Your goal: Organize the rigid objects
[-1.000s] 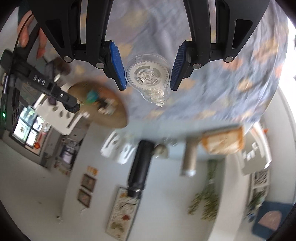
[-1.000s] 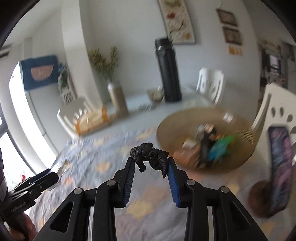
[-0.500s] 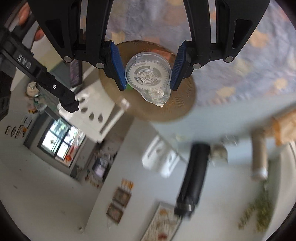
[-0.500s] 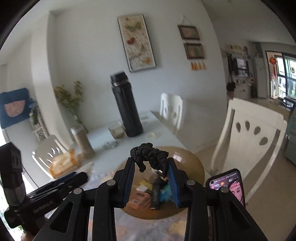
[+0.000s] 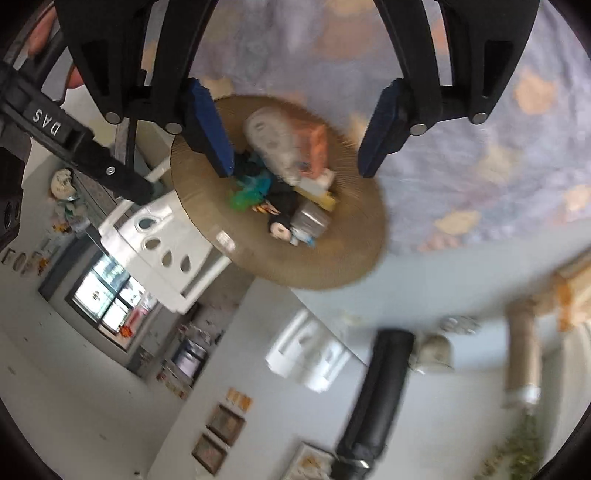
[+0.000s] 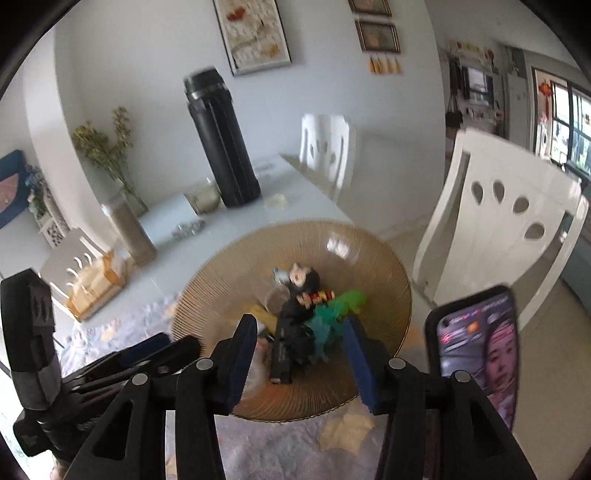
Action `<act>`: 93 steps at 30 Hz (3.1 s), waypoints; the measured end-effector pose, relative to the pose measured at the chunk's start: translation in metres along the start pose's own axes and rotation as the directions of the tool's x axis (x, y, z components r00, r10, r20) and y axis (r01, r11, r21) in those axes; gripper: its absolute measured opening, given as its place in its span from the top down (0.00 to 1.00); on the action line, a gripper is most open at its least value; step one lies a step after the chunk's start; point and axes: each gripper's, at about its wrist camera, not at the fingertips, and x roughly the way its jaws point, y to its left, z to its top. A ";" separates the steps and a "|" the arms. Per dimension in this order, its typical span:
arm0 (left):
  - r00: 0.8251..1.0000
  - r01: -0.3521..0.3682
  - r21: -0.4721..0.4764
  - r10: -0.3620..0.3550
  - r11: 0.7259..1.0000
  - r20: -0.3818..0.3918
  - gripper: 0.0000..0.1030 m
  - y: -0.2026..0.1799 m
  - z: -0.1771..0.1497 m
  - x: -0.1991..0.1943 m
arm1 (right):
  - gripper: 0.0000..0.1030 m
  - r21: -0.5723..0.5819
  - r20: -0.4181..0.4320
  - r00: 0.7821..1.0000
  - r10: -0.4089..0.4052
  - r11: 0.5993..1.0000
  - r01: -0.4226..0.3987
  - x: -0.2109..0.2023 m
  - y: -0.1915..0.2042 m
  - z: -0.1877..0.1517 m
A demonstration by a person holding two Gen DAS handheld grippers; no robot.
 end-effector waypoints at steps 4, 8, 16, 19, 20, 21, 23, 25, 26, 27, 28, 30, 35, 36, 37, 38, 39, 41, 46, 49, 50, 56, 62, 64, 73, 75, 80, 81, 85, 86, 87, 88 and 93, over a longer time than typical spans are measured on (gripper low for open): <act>0.994 -0.085 -0.044 0.088 0.995 0.060 0.32 0.017 -0.015 -0.054 | 0.43 -0.058 0.014 0.998 0.068 0.996 -0.067 -0.022 0.029 -0.008; 0.971 -0.208 -0.057 0.213 0.976 0.112 0.31 0.033 -0.042 -0.107 | 0.40 -0.144 -0.001 0.988 0.153 0.978 -0.152 -0.038 0.072 -0.026; 0.865 -0.447 -0.132 0.465 0.885 0.188 0.18 0.098 -0.107 -0.154 | 0.39 -0.331 -0.032 0.962 0.272 0.905 -0.266 -0.032 0.166 -0.093; 0.872 -0.396 -0.212 0.438 0.893 0.218 0.18 0.123 -0.127 -0.156 | 0.39 -0.353 -0.034 0.961 0.274 0.896 -0.268 -0.011 0.181 -0.115; 0.876 -0.379 -0.233 0.429 0.896 0.223 0.18 0.128 -0.131 -0.155 | 0.39 -0.348 -0.036 0.963 0.267 0.900 -0.262 -0.003 0.183 -0.122; 0.884 -0.351 -0.252 0.408 0.902 0.228 0.18 0.133 -0.136 -0.153 | 0.39 -0.340 -0.040 0.964 0.261 0.904 -0.259 0.004 0.182 -0.126; 0.902 -0.335 -0.284 0.392 0.899 0.178 0.18 0.141 -0.137 -0.143 | 0.39 -0.309 -0.054 0.966 0.255 0.915 -0.259 0.018 0.177 -0.132; 0.907 -0.331 -0.274 0.385 0.903 0.173 0.18 0.141 -0.137 -0.139 | 0.39 -0.290 -0.053 0.970 0.238 0.926 -0.243 0.028 0.172 -0.135; 0.904 -0.342 -0.266 0.393 0.901 0.167 0.18 0.140 -0.137 -0.137 | 0.39 -0.287 -0.056 0.973 0.223 0.930 -0.230 0.032 0.169 -0.137; 0.904 -0.349 -0.258 0.396 0.901 0.163 0.18 0.139 -0.138 -0.135 | 0.39 -0.289 -0.061 0.976 0.208 0.932 -0.217 0.035 0.167 -0.138; 0.904 -0.349 -0.252 0.395 0.902 0.161 0.18 0.139 -0.138 -0.135 | 0.39 -0.291 -0.062 0.980 0.190 0.936 -0.200 0.038 0.166 -0.137; 0.903 -0.356 -0.241 0.399 0.903 0.162 0.18 0.137 -0.137 -0.134 | 0.39 -0.288 -0.061 0.984 0.166 0.941 -0.176 0.042 0.162 -0.136; 0.888 -0.382 -0.232 0.425 0.895 0.176 0.18 0.137 -0.137 -0.138 | 0.20 -0.234 -0.130 0.980 0.148 0.956 -0.176 0.059 0.151 -0.137; 0.887 -0.384 -0.233 0.427 0.893 0.176 0.18 0.138 -0.137 -0.138 | 0.20 -0.231 -0.141 0.979 0.145 0.957 -0.174 0.061 0.150 -0.137; 0.886 -0.386 -0.236 0.430 0.892 0.174 0.18 0.139 -0.137 -0.139 | 0.20 -0.227 -0.158 0.977 0.143 0.958 -0.177 0.064 0.149 -0.138; 0.885 -0.390 -0.238 0.433 0.890 0.172 0.18 0.139 -0.137 -0.139 | 0.20 -0.226 -0.169 0.976 0.141 0.958 -0.177 0.066 0.150 -0.140; 0.883 -0.394 -0.239 0.438 0.887 0.168 0.18 0.140 -0.137 -0.138 | 0.20 -0.228 -0.180 0.974 0.134 0.958 -0.174 0.068 0.151 -0.141; 0.881 -0.403 -0.238 0.445 0.884 0.160 0.18 0.140 -0.137 -0.137 | 0.20 -0.232 -0.186 0.974 0.126 0.958 -0.168 0.070 0.151 -0.142; 0.879 -0.422 -0.237 0.459 0.875 0.130 0.18 0.141 -0.137 -0.133 | 0.20 -0.231 -0.196 0.972 0.129 0.957 -0.174 0.070 0.151 -0.143; 0.877 -0.428 -0.244 0.465 0.870 0.121 0.18 0.143 -0.138 -0.132 | 0.20 -0.228 -0.207 0.969 0.136 0.956 -0.183 0.071 0.151 -0.143; 0.876 -0.429 -0.247 0.467 0.869 0.120 0.18 0.144 -0.138 -0.132 | 0.20 -0.227 -0.205 0.969 0.139 0.956 -0.185 0.070 0.151 -0.142; 0.877 -0.430 -0.268 0.470 0.862 0.103 0.18 0.150 -0.138 -0.131 | 0.20 -0.219 -0.215 0.964 0.155 0.955 -0.202 0.070 0.152 -0.143; 0.870 -0.445 -0.265 0.483 0.855 0.099 0.18 0.150 -0.138 -0.131 | 0.20 -0.211 -0.217 0.963 0.162 0.955 -0.208 0.070 0.150 -0.143; 0.866 -0.454 -0.268 0.492 0.850 0.095 0.17 0.150 -0.138 -0.130 | 0.20 -0.204 -0.219 0.962 0.160 0.957 -0.206 0.071 0.150 -0.143; 0.842 -0.498 -0.270 0.534 0.824 0.076 0.16 0.154 -0.137 -0.130 | 0.20 -0.197 -0.225 0.961 0.161 0.958 -0.207 0.072 0.148 -0.143; 0.829 -0.522 -0.256 0.555 0.813 0.073 0.16 0.152 -0.137 -0.129 | 0.20 -0.200 -0.226 0.960 0.163 0.957 -0.210 0.071 0.148 -0.143; 0.826 -0.537 -0.239 0.562 0.809 0.049 0.16 0.152 -0.137 -0.125 | 0.20 -0.203 -0.228 0.960 0.165 0.956 -0.212 0.072 0.150 -0.143; 0.823 -0.541 -0.238 0.567 0.807 0.050 0.16 0.152 -0.138 -0.125 | 0.20 -0.202 -0.228 0.959 0.165 0.956 -0.213 0.072 0.150 -0.143; 0.820 -0.546 -0.233 0.570 0.805 0.045 0.16 0.152 -0.138 -0.124 | 0.20 -0.201 -0.231 0.959 0.165 0.956 -0.213 0.072 0.151 -0.143; 0.822 -0.545 -0.233 0.568 0.805 0.042 0.16 0.152 -0.138 -0.124 | 0.20 -0.201 -0.231 0.959 0.166 0.956 -0.214 0.072 0.150 -0.143; 0.824 -0.544 -0.233 0.566 0.806 0.037 0.16 0.153 -0.138 -0.123 | 0.20 -0.201 -0.231 0.959 0.166 0.956 -0.214 0.072 0.150 -0.143; 0.824 -0.543 -0.235 0.565 0.806 0.034 0.16 0.153 -0.138 -0.123 | 0.20 -0.201 -0.231 0.959 0.166 0.956 -0.214 0.072 0.150 -0.143; 0.801 -0.575 -0.227 0.597 0.786 0.041 0.11 0.153 -0.138 -0.122 | 0.20 -0.202 -0.233 0.958 0.166 0.956 -0.214 0.072 0.151 -0.143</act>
